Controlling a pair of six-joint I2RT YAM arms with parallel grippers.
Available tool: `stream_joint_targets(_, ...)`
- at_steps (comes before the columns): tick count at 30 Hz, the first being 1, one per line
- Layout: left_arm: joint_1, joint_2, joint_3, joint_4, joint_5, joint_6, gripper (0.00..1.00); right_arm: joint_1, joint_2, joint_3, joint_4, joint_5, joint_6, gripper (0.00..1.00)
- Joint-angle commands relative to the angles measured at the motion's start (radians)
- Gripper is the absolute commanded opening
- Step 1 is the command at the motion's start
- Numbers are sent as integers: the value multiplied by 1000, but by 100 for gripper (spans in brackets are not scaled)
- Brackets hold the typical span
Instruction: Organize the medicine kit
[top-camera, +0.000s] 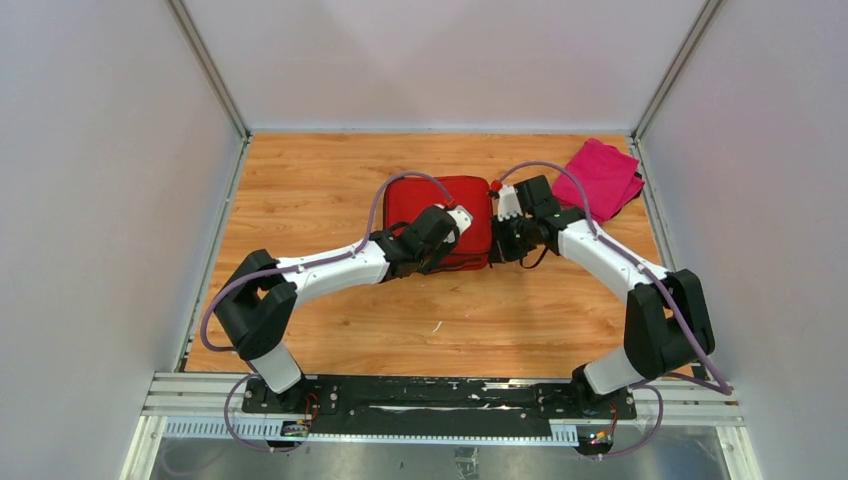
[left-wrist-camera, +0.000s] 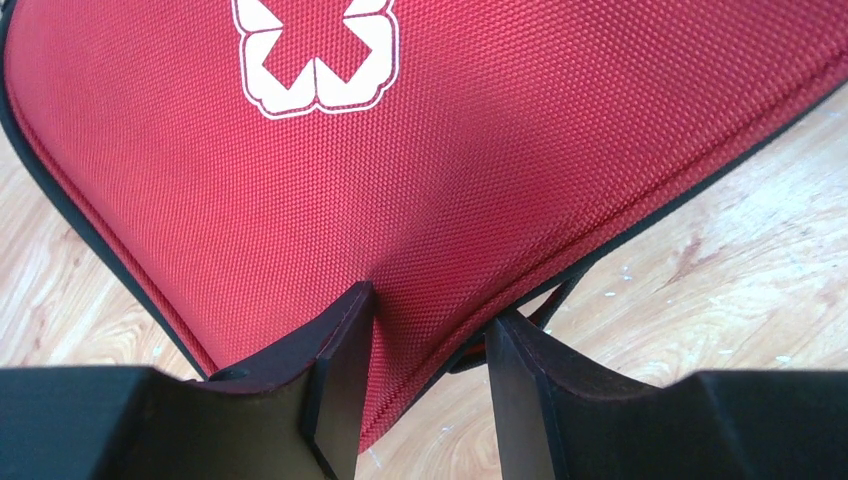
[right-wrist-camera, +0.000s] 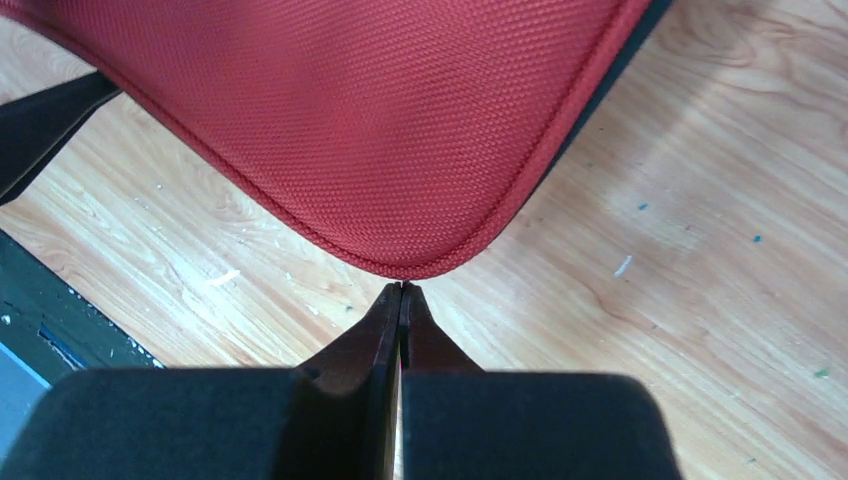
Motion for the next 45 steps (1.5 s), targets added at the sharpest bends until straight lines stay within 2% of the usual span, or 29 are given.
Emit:
stream_joint_targets(1, 31, 50, 8, 19, 19, -94, 40, 107, -44, -21, -25, -118, 78, 0)
stream_joint_targets(6, 31, 43, 5, 23, 32, -94, 40, 155, -38, -46, 68, -149, 149, 0)
stream_joint_targets(15, 26, -3, -30, 76, 86, -100, 44, 208, 21, -99, 382, -194, 399, 0)
stream_joint_targets(18, 11, -31, -43, 99, 95, -91, 49, 217, 45, -101, 419, -180, 410, 0)
stream_joint_targets(21, -15, -110, -81, 141, 128, -70, 61, 204, 38, -127, 392, -95, 384, 0)
stream_joint_targets(23, -29, -174, -115, 168, 175, -52, 70, 181, 22, -163, 393, -68, 392, 0)
stream_joint_targets(29, -31, -338, -158, 216, 266, -72, 83, 67, -61, -226, 379, -30, 393, 0)
stream_joint_targets(37, 14, -341, -78, 192, 240, -120, 86, -148, -100, -236, 313, -58, 343, 0)
stream_joint_targets(41, 97, -318, -47, 181, 212, -177, 87, -231, -86, -184, 268, -59, 317, 0)
stream_joint_targets(45, 225, -282, -16, 157, 204, -271, 89, -310, -52, -121, 253, -52, 330, 0)
